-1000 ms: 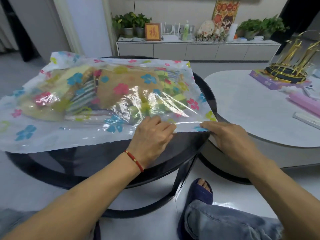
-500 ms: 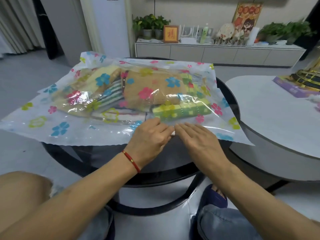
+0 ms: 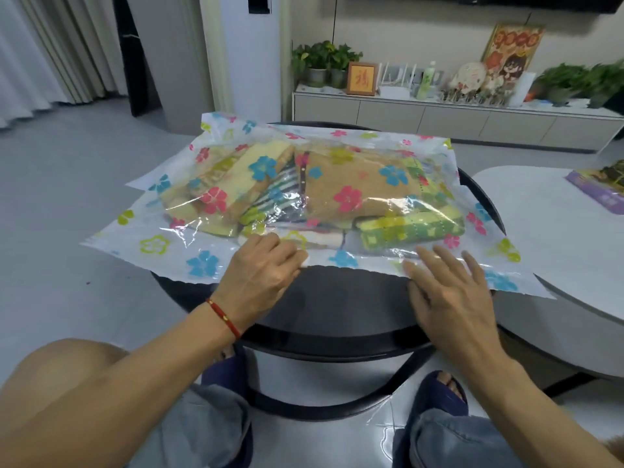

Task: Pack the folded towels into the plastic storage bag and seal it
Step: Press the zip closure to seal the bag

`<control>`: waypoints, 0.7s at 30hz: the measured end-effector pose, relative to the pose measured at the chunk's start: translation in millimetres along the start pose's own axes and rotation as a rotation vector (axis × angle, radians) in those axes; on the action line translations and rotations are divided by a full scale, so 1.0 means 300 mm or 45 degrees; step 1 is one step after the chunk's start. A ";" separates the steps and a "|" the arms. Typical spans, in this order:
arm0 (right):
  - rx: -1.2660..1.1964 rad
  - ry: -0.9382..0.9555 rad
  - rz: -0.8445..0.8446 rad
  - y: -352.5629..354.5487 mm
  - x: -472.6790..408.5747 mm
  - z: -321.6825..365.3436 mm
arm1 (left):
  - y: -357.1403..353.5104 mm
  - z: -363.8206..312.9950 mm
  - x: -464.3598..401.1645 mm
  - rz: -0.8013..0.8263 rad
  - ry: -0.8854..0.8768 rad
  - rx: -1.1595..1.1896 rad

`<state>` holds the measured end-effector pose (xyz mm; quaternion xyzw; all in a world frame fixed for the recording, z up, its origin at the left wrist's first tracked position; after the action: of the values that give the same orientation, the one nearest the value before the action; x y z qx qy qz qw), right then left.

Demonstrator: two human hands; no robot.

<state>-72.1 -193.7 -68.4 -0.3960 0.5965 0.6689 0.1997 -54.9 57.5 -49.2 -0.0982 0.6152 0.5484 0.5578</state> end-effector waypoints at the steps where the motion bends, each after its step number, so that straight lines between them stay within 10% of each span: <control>1: -0.024 0.031 -0.030 -0.001 -0.010 0.060 | -0.002 -0.003 0.005 -0.006 0.044 0.019; 7: -0.136 0.111 0.030 -0.122 -0.129 0.419 | 0.014 -0.012 0.003 -0.083 0.171 0.072; 21: -0.255 -0.035 0.059 -0.161 -0.025 0.293 | 0.133 0.198 0.211 -0.082 0.213 -0.111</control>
<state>-57.5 -98.1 -95.8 -0.3908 0.5327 0.7352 0.1518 -72.5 150.2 -63.8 -0.1875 0.6318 0.5463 0.5170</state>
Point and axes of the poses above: each hand's wrist, its own x-axis away from the middle knuckle, its own y-axis out of the back of the hand, z = x × y, the point moved 7 cm from there along -x, towards the middle knuckle, and after that the axes turned 14 degrees about -z, right-handed, at the moved point
